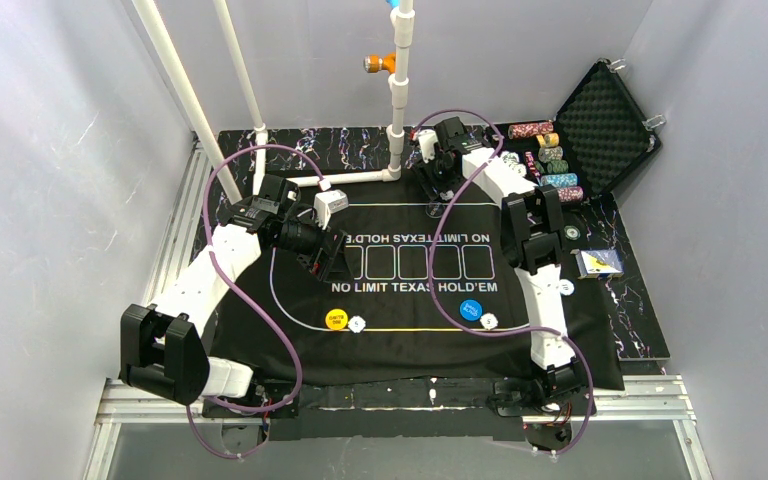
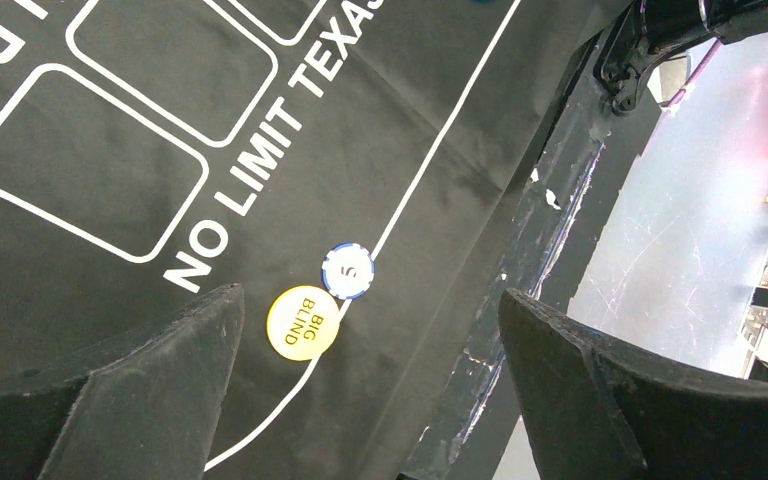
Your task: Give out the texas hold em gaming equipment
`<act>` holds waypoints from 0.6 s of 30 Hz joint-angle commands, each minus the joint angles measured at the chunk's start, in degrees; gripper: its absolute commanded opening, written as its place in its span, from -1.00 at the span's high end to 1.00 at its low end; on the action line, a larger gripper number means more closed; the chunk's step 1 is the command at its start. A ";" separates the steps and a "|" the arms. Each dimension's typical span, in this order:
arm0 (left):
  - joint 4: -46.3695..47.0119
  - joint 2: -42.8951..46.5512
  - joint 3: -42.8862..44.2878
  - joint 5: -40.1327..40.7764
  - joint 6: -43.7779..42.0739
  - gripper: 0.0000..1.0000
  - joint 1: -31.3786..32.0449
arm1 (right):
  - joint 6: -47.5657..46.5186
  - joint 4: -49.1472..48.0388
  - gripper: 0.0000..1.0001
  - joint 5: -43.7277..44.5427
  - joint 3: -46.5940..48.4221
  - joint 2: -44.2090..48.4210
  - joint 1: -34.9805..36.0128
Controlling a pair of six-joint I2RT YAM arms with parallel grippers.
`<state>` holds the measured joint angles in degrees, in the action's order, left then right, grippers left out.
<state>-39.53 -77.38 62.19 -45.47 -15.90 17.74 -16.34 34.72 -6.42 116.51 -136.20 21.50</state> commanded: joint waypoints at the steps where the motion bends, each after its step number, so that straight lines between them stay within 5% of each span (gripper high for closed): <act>1: -1.60 0.58 0.81 -0.49 -0.73 -0.96 -0.28 | 0.48 0.60 -0.36 -1.84 -1.92 7.83 -1.04; 10: -1.52 0.89 0.85 -0.49 -0.81 -0.96 -0.26 | -2.41 6.12 -0.49 -5.07 -19.95 26.80 -9.02; 18: -1.00 0.87 0.60 -1.03 -0.67 -0.96 -0.30 | -7.54 9.39 -0.77 -6.53 -34.36 38.27 -28.68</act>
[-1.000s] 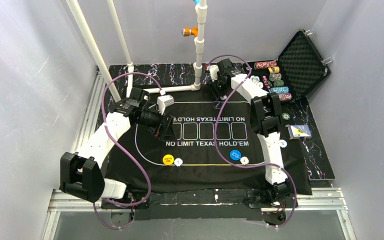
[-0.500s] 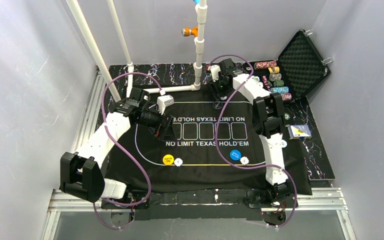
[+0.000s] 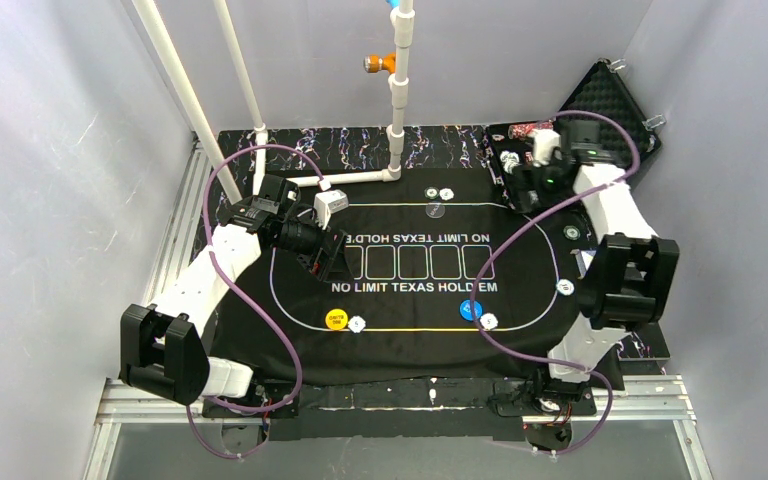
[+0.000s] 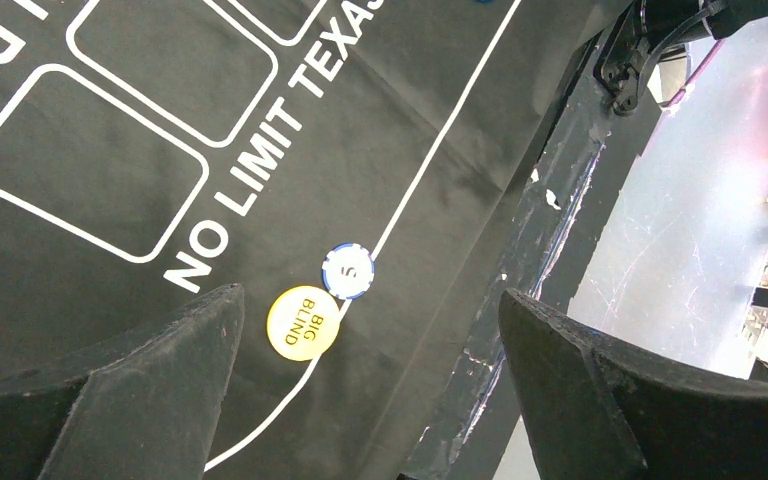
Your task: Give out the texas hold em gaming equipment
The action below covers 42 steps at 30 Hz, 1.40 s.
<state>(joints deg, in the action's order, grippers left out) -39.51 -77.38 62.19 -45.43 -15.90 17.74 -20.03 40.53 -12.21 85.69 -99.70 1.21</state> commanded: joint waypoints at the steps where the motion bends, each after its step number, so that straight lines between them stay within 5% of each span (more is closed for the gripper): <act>1: -1.03 0.91 0.62 -1.13 -0.65 -0.96 -0.28 | -4.55 4.24 -0.78 -0.08 -3.71 1.60 -10.60; 7: -1.01 1.13 0.52 -1.24 -0.64 -0.96 -0.29 | -6.13 4.17 -0.71 2.75 -2.47 -2.85 -18.51; 16: -1.35 1.77 0.09 -0.63 -0.74 -0.96 -0.29 | -5.98 0.31 -0.41 5.53 -0.97 -9.62 -19.32; 42: -1.24 1.10 0.47 -0.63 -0.58 -0.99 -0.27 | -5.90 -6.37 -0.36 8.07 0.66 -17.42 -19.65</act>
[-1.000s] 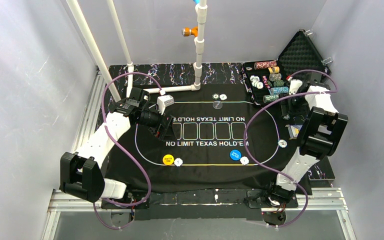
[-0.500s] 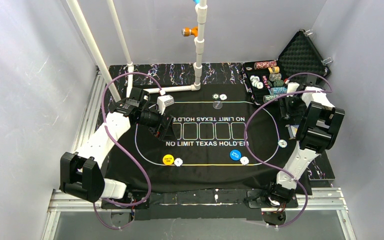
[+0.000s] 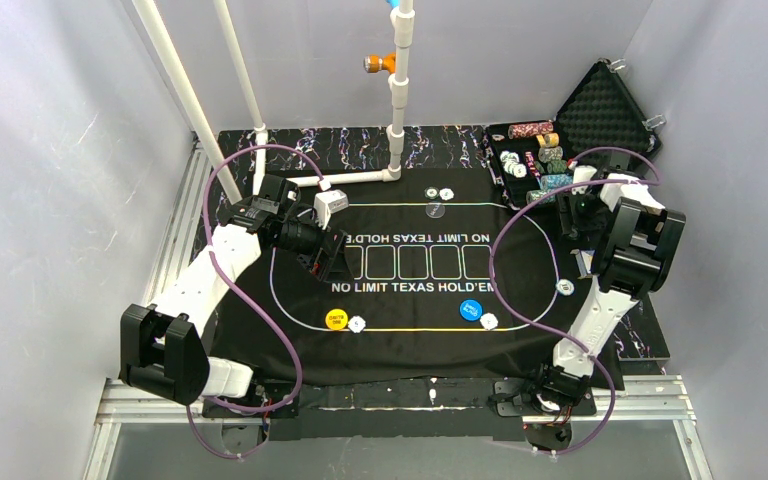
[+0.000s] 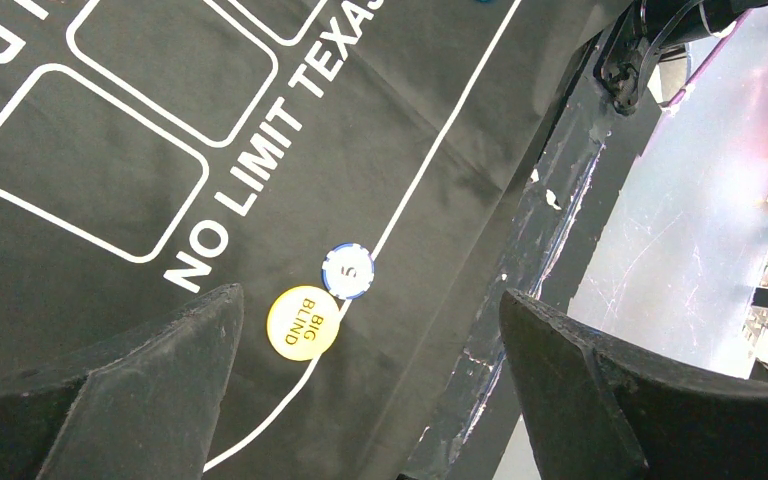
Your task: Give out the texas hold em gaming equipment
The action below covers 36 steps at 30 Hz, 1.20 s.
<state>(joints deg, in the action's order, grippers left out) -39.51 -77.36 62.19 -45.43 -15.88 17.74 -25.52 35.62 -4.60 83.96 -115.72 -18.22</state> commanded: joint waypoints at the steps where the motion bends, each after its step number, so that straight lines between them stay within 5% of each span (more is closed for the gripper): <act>1: -1.27 1.02 0.47 -0.63 -0.61 -0.99 -0.29 | -0.41 -1.51 -0.35 0.35 2.61 -1.62 -0.31; 20: -1.16 0.77 0.45 -0.54 -0.57 -0.99 -0.25 | -0.66 1.33 0.09 -1.77 5.51 -0.51 -0.59; 36: -1.16 0.89 0.54 -1.04 -0.32 -0.99 -0.27 | -4.32 9.53 0.19 -10.01 2.93 10.24 1.78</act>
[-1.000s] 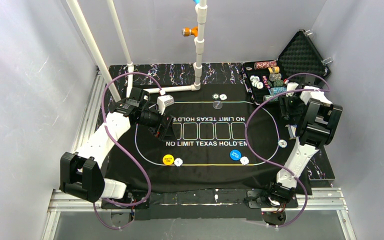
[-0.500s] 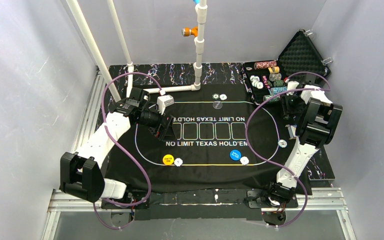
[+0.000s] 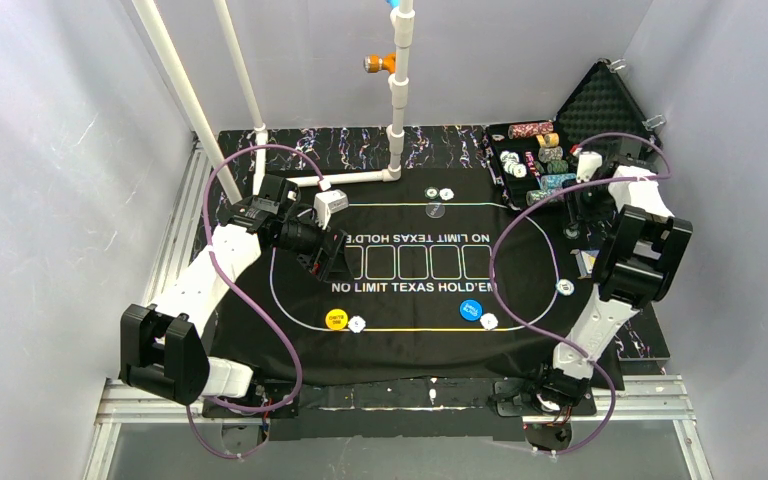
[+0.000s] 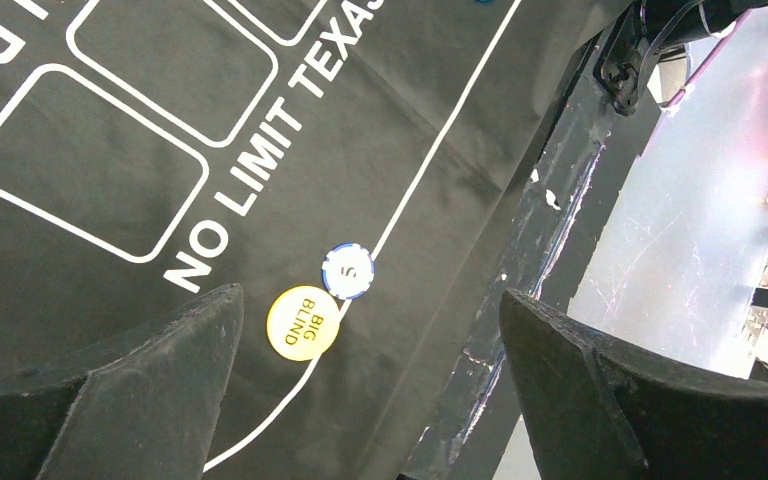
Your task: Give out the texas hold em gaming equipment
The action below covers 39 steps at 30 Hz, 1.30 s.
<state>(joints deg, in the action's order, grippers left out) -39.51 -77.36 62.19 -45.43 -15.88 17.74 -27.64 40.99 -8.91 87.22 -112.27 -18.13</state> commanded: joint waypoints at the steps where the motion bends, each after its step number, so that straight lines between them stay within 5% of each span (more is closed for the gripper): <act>1: -1.18 0.90 0.56 -1.13 -0.22 -0.99 -0.25 | -2.65 5.06 0.19 -6.83 -0.92 8.05 2.57; 12: -1.36 1.70 1.00 -2.21 0.53 -0.99 -0.64 | -8.01 9.71 0.21 -12.84 -13.86 22.43 24.97; 26: -1.89 2.47 0.89 -2.70 0.44 -0.99 -1.64 | -9.82 5.81 0.22 -6.29 -30.82 30.51 52.41; 39: -1.97 2.01 1.26 -3.00 0.49 -0.99 -1.98 | -8.58 2.72 0.19 -4.25 -34.02 28.76 61.09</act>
<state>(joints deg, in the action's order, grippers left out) -39.94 -76.90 62.19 -46.59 -15.38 16.19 -36.42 45.23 -13.91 53.65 -83.22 41.65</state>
